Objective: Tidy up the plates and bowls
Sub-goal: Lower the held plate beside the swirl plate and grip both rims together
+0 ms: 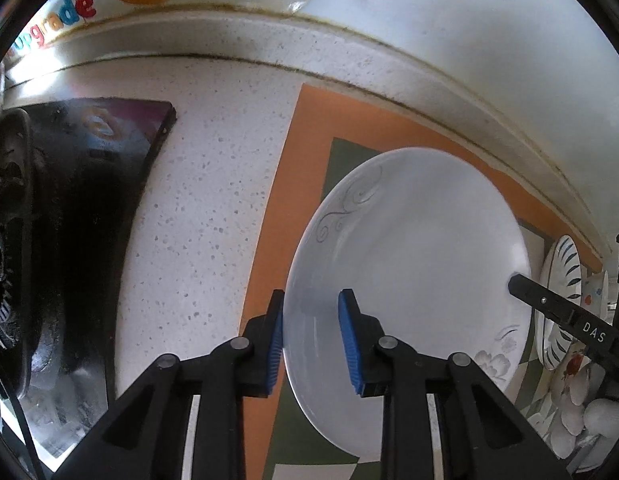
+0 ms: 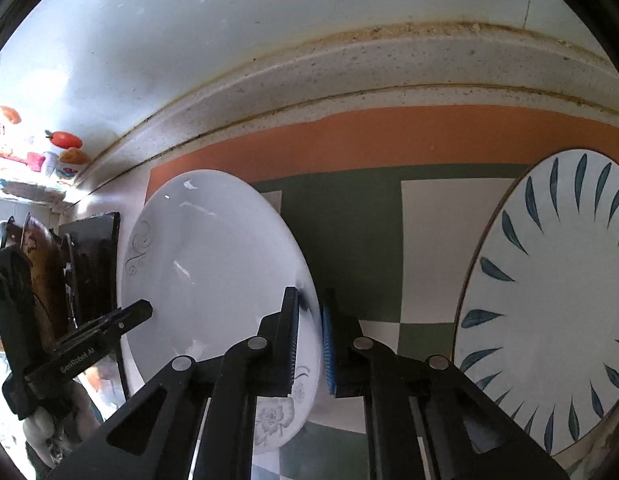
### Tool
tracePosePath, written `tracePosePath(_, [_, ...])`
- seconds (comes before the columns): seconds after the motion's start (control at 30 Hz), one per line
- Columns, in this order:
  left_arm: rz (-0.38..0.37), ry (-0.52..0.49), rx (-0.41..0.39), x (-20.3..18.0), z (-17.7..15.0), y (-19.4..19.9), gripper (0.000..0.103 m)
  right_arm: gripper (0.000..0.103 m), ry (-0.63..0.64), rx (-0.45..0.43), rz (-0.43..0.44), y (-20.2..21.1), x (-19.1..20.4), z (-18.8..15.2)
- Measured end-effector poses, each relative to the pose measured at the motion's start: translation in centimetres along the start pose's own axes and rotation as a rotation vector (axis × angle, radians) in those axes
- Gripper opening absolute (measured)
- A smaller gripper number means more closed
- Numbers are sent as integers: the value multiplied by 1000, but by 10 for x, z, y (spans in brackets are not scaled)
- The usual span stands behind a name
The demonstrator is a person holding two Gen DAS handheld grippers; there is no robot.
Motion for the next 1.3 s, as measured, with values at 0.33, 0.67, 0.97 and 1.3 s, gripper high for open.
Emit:
tracePosePath(0.33, [-43, -17, -60, -15, -8, 45, 24, 11, -8, -46, 29, 29, -5, -8])
tracePosePath(0.67, [-63, -59, -101, -67, -44, 91, 24, 11, -36, -103, 103, 89, -27, -47])
tracePosePath(0.97, [-98, -120, -89, -130, -103, 91, 24, 11, -68, -149, 120, 146, -80, -110])
tracePosePath(1.3, [-98, -163, 9, -178, -187, 56, 24, 11, -114, -128, 69, 166, -165, -197])
Point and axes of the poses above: each gripper's, at about its wrist camera, not at the fingertips, and y roughly against the way its jaws point, x to its left, z to its top, the point moved 10 cm from there along -y, roughly the way its jaws point, and after that the axes turned 10 degrees about -z, right-handed, at the moved point
